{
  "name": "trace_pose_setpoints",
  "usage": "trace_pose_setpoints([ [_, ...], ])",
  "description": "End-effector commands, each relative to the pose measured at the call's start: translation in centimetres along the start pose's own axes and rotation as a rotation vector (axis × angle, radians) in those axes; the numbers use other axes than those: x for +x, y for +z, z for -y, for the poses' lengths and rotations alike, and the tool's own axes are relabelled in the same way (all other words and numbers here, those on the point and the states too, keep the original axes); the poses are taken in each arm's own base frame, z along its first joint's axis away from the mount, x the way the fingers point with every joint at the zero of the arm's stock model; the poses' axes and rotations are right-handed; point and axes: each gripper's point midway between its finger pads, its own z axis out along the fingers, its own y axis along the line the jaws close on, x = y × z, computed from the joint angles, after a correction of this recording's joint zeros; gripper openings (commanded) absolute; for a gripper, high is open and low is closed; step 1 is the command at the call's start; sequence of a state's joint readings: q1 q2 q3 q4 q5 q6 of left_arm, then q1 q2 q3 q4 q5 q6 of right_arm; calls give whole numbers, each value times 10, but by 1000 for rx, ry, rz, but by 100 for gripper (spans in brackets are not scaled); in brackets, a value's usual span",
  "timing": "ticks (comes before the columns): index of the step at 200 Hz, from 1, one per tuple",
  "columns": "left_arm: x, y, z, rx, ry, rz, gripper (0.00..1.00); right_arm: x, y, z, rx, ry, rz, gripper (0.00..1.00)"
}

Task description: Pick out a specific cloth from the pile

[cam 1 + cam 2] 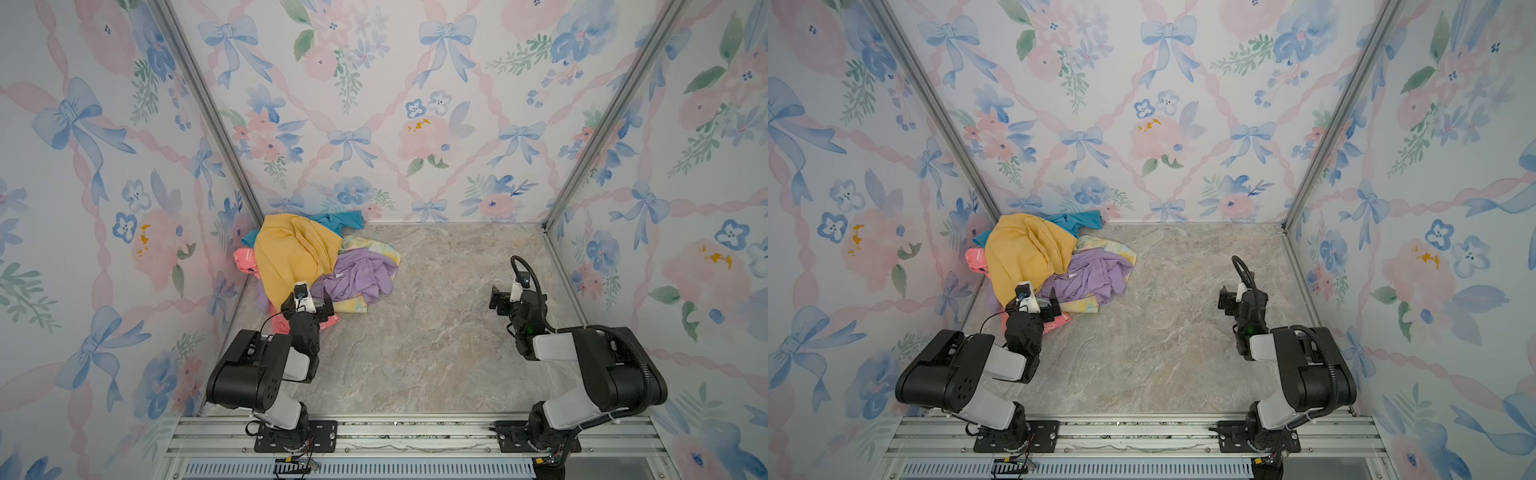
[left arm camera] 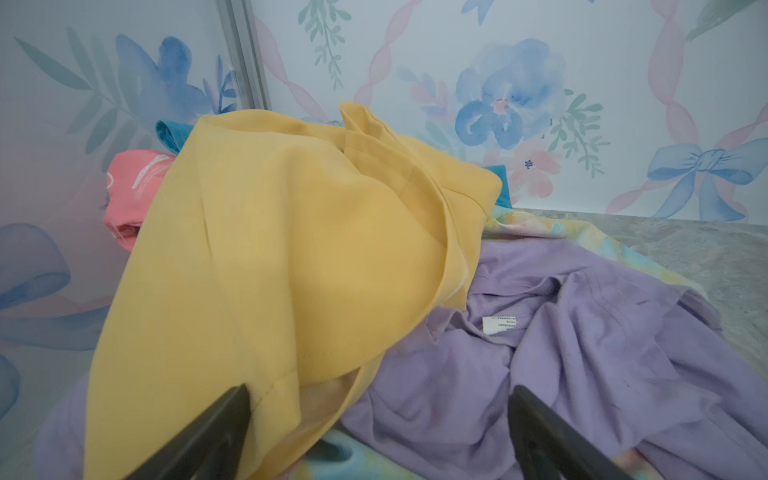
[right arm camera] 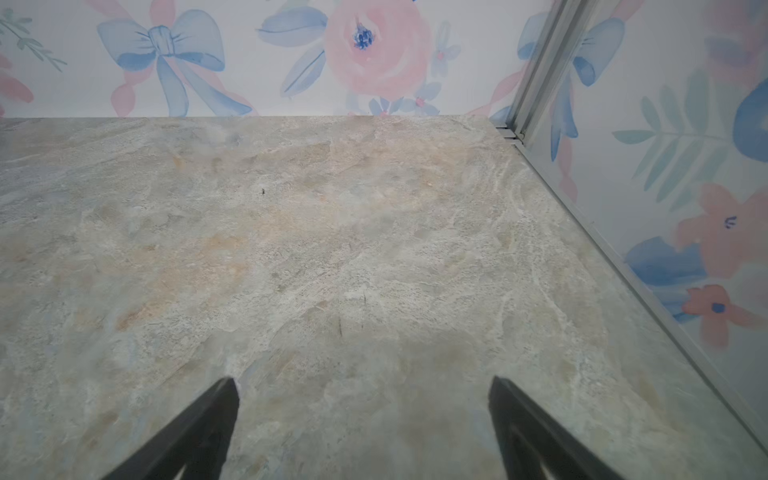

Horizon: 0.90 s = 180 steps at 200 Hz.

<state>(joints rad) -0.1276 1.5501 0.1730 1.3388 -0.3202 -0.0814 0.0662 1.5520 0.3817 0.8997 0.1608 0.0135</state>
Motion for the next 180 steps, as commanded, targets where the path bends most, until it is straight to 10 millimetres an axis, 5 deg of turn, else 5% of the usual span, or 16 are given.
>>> trace_pose_setpoints([
  [1, -9, 1, 2, 4, -2, 33, 98, -8, 1, 2, 5, -6, 20, 97],
  [180, -8, 1, -2, -21, -8, 27, 98, -8, 2, 1, -1, -3, 17, 97],
])
